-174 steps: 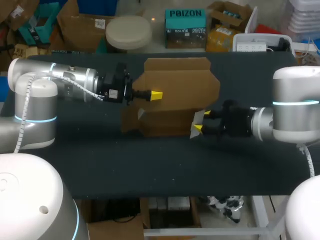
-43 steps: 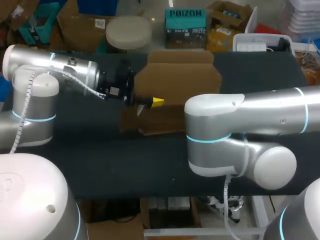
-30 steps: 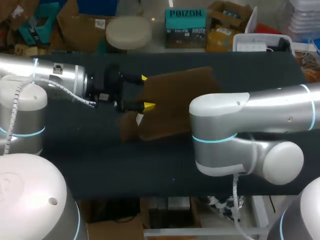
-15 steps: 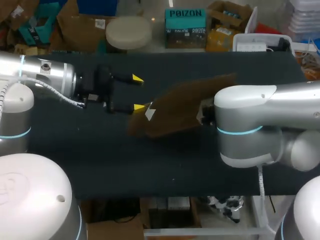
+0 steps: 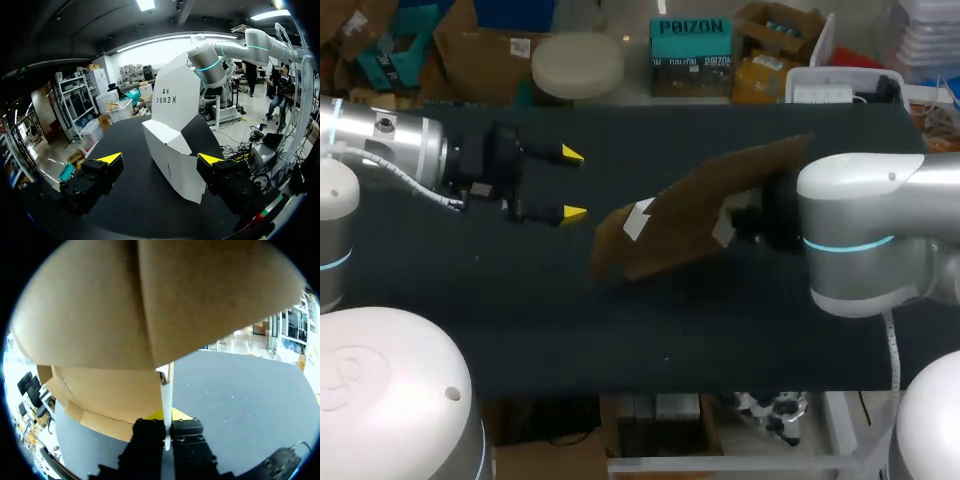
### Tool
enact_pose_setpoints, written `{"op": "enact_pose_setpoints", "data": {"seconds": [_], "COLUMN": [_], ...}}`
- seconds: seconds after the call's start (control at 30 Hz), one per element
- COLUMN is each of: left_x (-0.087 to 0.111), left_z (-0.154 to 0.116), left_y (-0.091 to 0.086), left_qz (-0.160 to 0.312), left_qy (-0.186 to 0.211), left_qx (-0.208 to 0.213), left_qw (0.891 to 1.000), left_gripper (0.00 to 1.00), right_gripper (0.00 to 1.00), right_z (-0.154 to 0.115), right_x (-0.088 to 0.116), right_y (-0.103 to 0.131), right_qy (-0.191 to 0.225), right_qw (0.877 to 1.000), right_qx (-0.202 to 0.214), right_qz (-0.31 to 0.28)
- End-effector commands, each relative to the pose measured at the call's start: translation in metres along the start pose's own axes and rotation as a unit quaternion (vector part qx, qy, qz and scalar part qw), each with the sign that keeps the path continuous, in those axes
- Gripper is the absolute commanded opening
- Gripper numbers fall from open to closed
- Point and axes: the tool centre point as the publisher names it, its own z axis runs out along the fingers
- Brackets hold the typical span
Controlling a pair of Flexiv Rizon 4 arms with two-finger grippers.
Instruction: Assemble the packaging by folding the flat box into shape, placing the metal phone stand inside, and closing the box properly
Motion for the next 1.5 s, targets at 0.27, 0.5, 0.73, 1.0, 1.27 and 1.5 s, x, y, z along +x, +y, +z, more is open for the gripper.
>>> {"op": "enact_pose_setpoints", "data": {"seconds": [0.27, 0.5, 0.73, 1.0, 1.27, 1.5], "left_x": [0.002, 0.0, 0.001, 0.001, 0.001, 0.001], "left_z": [-0.025, -0.035, -0.043, -0.048, -0.05, -0.05], "left_y": [-0.002, -0.002, -0.002, -0.004, -0.003, -0.003], "left_qz": [0.009, 0.019, 0.023, 0.035, 0.028, 0.028], "left_qy": [-0.008, -0.007, -0.007, 0.008, 0.018, 0.018], "left_qx": [-0.024, -0.048, -0.067, -0.098, -0.127, -0.127], "left_qw": [1.0, 0.999, 0.997, 0.995, 0.991, 0.991], "left_gripper": [1.0, 1.0, 1.0, 1.0, 1.0, 1.0], "right_gripper": [0.0, 0.0, 0.0, 0.0, 0.0, 0.0], "right_z": [-0.018, -0.029, -0.042, -0.066, -0.071, -0.071], "right_x": [0.0, 0.012, 0.024, 0.025, 0.024, 0.024], "right_y": [0.012, 0.007, -0.007, 0.003, 0.004, 0.004], "right_qy": [0.086, 0.097, 0.089, 0.082, 0.09, 0.09], "right_qw": [0.993, 0.988, 0.979, 0.966, 0.955, 0.955], "right_qx": [0.077, 0.121, 0.184, 0.245, 0.283, 0.283], "right_qz": [-0.01, -0.015, -0.018, -0.022, -0.019, -0.019]}}
